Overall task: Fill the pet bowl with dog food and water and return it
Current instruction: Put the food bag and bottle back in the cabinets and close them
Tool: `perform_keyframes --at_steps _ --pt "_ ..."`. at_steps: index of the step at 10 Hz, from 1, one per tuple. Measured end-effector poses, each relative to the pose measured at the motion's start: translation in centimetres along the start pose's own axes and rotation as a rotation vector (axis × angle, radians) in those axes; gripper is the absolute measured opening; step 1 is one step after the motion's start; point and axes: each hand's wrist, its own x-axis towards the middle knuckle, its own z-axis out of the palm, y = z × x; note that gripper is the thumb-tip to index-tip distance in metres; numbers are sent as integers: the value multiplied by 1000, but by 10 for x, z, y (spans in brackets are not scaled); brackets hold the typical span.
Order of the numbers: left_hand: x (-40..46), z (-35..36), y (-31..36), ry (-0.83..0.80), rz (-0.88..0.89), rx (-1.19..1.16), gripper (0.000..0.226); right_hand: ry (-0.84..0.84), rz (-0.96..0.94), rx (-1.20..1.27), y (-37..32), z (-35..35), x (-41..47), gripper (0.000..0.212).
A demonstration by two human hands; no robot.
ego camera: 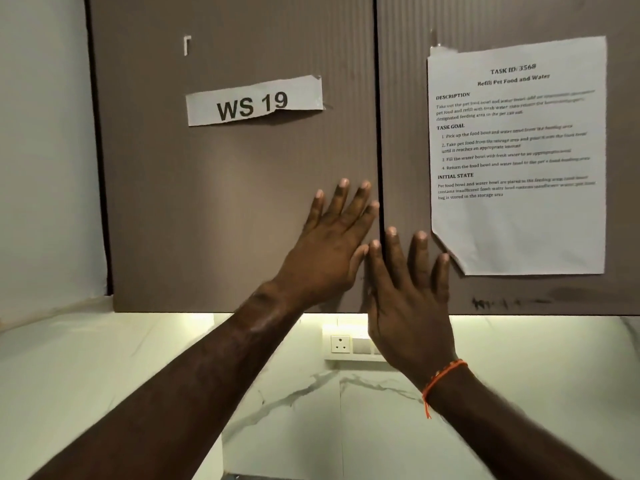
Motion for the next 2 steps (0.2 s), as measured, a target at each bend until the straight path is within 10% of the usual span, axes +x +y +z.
perform_keyframes --at_steps 2 --pt "-12 0 3 14 12 20 69 8 -11 -34 -2 -9 -2 64"
